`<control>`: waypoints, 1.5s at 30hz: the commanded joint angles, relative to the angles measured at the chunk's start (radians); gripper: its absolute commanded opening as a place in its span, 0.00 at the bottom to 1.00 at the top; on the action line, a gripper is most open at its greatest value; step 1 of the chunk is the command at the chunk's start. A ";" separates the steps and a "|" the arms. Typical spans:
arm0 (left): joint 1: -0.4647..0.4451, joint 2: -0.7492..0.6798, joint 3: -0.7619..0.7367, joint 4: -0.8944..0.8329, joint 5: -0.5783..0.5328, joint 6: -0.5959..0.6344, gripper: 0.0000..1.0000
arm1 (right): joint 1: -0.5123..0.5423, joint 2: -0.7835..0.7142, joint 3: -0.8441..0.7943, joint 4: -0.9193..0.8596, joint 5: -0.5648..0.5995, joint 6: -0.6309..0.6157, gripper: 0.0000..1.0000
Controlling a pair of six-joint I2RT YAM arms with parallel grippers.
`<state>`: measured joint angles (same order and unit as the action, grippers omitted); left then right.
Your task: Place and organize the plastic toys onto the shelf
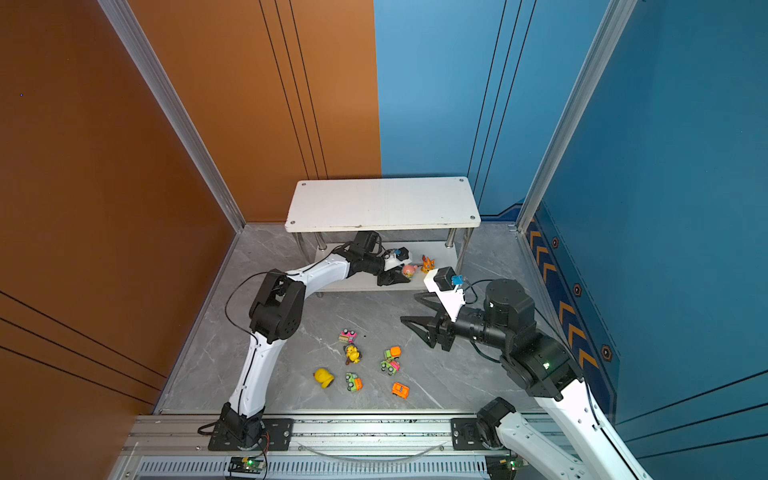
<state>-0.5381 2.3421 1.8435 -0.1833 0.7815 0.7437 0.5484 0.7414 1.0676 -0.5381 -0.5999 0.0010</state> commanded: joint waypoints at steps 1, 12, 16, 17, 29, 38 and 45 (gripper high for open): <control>-0.002 0.016 -0.010 -0.017 -0.028 0.003 0.15 | -0.007 -0.008 0.010 0.021 0.014 0.006 0.65; 0.017 -0.035 -0.103 0.043 -0.050 -0.004 0.18 | -0.010 -0.007 0.014 0.024 0.008 0.010 0.65; 0.020 -0.044 -0.122 0.055 -0.051 -0.007 0.22 | -0.010 -0.004 0.015 0.029 0.003 0.013 0.65; 0.020 -0.042 -0.117 0.053 -0.054 -0.009 0.24 | -0.010 -0.005 0.015 0.030 0.002 0.016 0.65; 0.022 -0.041 -0.117 0.061 -0.059 -0.020 0.98 | -0.011 0.000 0.018 0.033 0.000 0.023 0.65; 0.019 -0.051 -0.126 0.062 -0.053 -0.044 0.98 | -0.011 -0.003 0.010 0.026 0.007 0.020 0.65; 0.012 -0.202 -0.289 0.277 -0.049 -0.158 0.98 | -0.013 -0.022 -0.011 0.009 0.028 0.025 0.66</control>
<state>-0.5240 2.2353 1.6070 0.0013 0.7246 0.6548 0.5419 0.7391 1.0664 -0.5381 -0.5964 0.0063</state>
